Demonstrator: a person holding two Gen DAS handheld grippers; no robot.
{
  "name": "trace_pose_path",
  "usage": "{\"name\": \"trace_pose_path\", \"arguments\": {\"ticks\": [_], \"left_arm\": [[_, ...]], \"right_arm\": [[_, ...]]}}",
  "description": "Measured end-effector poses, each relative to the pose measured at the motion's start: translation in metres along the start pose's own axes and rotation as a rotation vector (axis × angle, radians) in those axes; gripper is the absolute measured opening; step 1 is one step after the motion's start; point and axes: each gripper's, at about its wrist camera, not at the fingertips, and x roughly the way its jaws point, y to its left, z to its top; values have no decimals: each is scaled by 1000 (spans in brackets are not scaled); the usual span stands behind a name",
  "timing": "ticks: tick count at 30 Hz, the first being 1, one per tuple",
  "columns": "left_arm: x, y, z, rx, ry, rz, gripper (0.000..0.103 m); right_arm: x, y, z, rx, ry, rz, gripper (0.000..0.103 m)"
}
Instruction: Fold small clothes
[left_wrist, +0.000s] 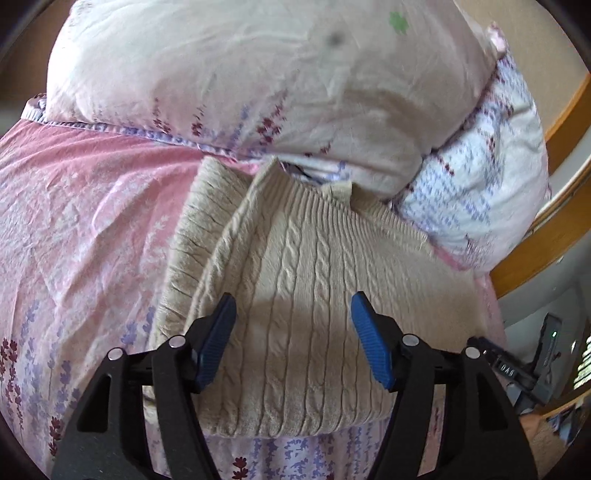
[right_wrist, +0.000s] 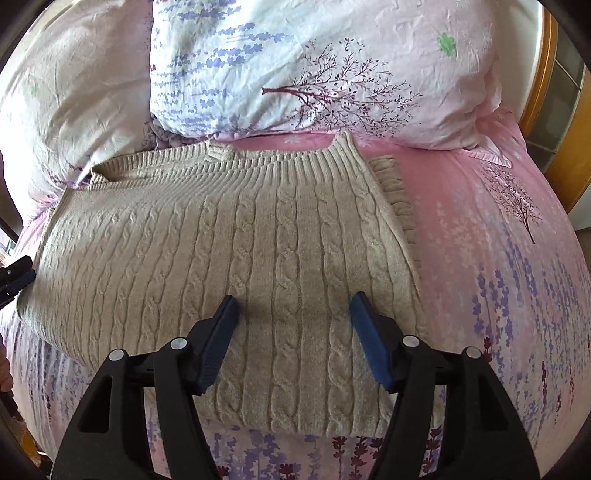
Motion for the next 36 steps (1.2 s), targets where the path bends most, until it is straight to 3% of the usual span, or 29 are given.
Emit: {"name": "trace_pose_path", "arguments": {"ticks": [3, 7, 9, 13, 19, 27, 30, 31, 36], "left_arm": [[-7, 28, 20, -117, -18, -18, 65], [8, 58, 36, -205, 64, -3, 63], [17, 67, 41, -228, 106, -43, 62], [35, 70, 46, -205, 196, -136, 62], [47, 74, 56, -208, 251, -241, 60], [61, 60, 51, -219, 290, -311, 52], [68, 44, 47, -200, 301, -303, 51], [70, 39, 46, -198, 300, -292, 50], [75, 41, 43, -257, 280, -233, 25]], "right_arm": [[0, 6, 8, -10, -12, 0, 66], [10, 16, 16, -24, 6, -8, 66], [15, 20, 17, -32, 17, -14, 66], [19, 25, 17, -50, 23, -23, 68], [21, 24, 17, -52, 34, -30, 71], [25, 25, 15, -47, 30, -34, 72], [26, 24, 15, -43, 29, -32, 72], [26, 25, 15, -42, 28, -30, 72], [25, 23, 13, -39, 25, -20, 72]]}}
